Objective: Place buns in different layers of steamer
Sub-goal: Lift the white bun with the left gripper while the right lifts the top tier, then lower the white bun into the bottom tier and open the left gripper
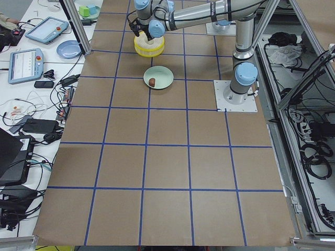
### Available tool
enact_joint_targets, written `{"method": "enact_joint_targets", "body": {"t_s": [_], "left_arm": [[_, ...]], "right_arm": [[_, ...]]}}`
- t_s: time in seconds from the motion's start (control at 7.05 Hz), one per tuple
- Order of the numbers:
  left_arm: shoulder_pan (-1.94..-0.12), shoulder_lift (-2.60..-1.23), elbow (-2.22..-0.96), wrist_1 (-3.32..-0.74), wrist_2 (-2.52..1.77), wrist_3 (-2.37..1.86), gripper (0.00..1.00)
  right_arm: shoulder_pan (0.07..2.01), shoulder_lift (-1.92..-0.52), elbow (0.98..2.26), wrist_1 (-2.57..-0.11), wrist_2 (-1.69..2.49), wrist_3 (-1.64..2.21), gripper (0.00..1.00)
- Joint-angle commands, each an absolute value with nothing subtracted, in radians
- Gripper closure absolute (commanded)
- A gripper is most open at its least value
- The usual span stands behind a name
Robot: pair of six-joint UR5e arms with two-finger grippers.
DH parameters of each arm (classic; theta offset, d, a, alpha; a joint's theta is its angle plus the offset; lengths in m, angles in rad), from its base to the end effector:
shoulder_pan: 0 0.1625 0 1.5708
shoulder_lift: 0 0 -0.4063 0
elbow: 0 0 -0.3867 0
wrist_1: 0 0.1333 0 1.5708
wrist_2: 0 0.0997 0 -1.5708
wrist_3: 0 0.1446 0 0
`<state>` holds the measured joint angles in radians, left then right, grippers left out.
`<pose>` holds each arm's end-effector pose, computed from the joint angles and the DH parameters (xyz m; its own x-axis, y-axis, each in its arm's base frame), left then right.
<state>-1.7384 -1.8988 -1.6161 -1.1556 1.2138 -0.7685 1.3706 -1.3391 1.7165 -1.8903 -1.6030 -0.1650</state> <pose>-0.2807 -0.5572 0.2749 -0.7783 -0.5620 0.2801 -0.5206 0.8269 0.2126 0.0179 -0.5587 0.2654 -0.9992 0.0336 0.0222 0.0349 0.9974 0.0624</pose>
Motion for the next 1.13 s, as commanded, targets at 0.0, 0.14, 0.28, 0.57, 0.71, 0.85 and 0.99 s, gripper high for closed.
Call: {"method": "enact_joint_targets", "body": {"t_s": [0.0, 0.14, 0.28, 0.57, 0.71, 0.85, 0.99], "left_arm": [[-1.814, -1.983, -1.620, -1.008, 1.164, -0.895, 1.00], [-1.831, -2.012, -1.620, -0.984, 1.166, -0.922, 1.00], [-1.850, -2.043, -1.620, -0.936, 1.164, -0.925, 1.00], [-1.867, -2.071, -1.618, -0.900, 1.154, -0.939, 0.19], [-1.867, -2.069, -1.617, -0.902, 1.149, -0.969, 0.00], [-1.867, -2.059, -1.608, -0.916, 1.157, -0.962, 0.00], [-1.865, -2.031, -1.603, -0.934, 1.160, -0.957, 0.00]], "right_arm": [[1.371, -1.339, 1.720, -1.890, -1.603, -0.166, 1.00], [1.371, -1.339, 1.720, -1.890, -1.603, -0.166, 1.00], [1.371, -1.339, 1.721, -1.890, -1.603, -0.166, 1.00], [1.371, -1.341, 1.721, -1.888, -1.603, -0.166, 1.00], [1.371, -1.341, 1.721, -1.888, -1.603, -0.167, 1.00], [1.371, -1.341, 1.723, -1.888, -1.603, -0.167, 1.00], [1.374, -1.341, 1.723, -1.888, -1.603, -0.166, 1.00]]}}
